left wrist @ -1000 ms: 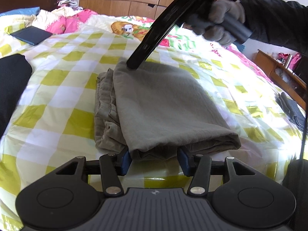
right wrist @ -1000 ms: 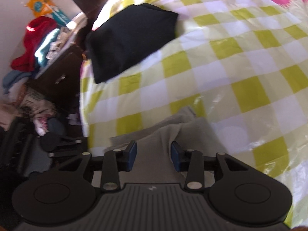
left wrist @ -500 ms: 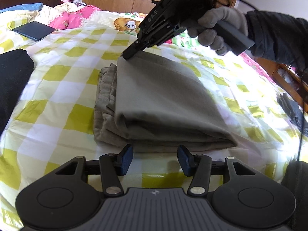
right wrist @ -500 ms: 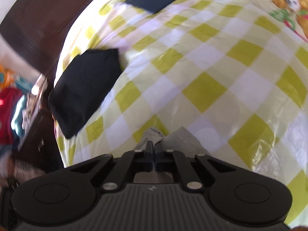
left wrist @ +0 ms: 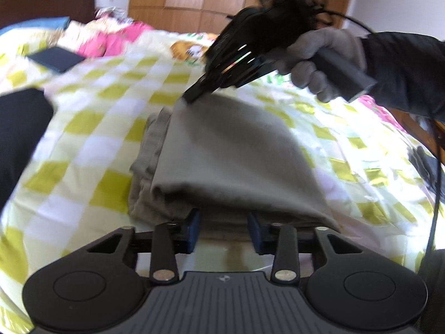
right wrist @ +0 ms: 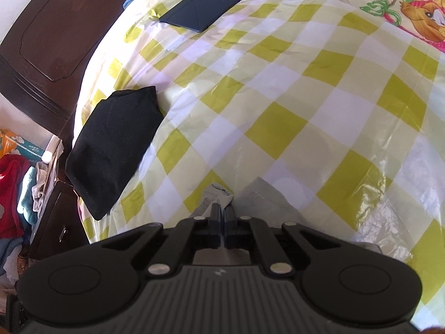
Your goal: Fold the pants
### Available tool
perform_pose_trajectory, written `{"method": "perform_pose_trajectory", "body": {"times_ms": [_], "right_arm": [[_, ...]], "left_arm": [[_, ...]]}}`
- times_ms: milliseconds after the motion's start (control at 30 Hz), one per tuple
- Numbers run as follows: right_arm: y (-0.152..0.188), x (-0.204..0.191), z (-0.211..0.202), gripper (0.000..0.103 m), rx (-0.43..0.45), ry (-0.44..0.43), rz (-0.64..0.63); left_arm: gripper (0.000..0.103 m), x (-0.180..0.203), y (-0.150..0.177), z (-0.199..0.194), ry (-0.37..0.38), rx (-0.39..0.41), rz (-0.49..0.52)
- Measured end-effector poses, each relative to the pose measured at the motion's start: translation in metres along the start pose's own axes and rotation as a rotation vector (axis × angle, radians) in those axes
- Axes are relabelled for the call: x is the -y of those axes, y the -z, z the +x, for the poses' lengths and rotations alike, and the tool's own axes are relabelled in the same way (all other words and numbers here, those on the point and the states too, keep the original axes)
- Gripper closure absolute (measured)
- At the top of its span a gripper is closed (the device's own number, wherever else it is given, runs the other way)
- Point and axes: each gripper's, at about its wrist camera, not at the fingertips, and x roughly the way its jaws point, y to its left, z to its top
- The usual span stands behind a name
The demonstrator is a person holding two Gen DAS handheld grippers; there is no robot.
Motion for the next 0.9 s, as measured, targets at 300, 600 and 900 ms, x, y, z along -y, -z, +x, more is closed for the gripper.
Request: {"method": "perform_pose_trajectory", "body": {"times_ms": [300, 600, 900], "right_arm": [[0.002, 0.005, 0.001, 0.099, 0.012, 0.010, 0.018], [0.004, 0.007, 0.001, 0.099, 0.018, -0.001, 0.032], [0.005, 0.007, -0.001, 0.098, 0.034, 0.003, 0.035]], "left_arm": [[0.062, -0.003, -0.018, 0.006, -0.042, 0.088, 0.012], [0.062, -0.017, -0.017, 0.014, -0.033, -0.017, -0.148], [0.067, -0.037, -0.026, 0.029, -0.062, 0.008, -0.330]]}}
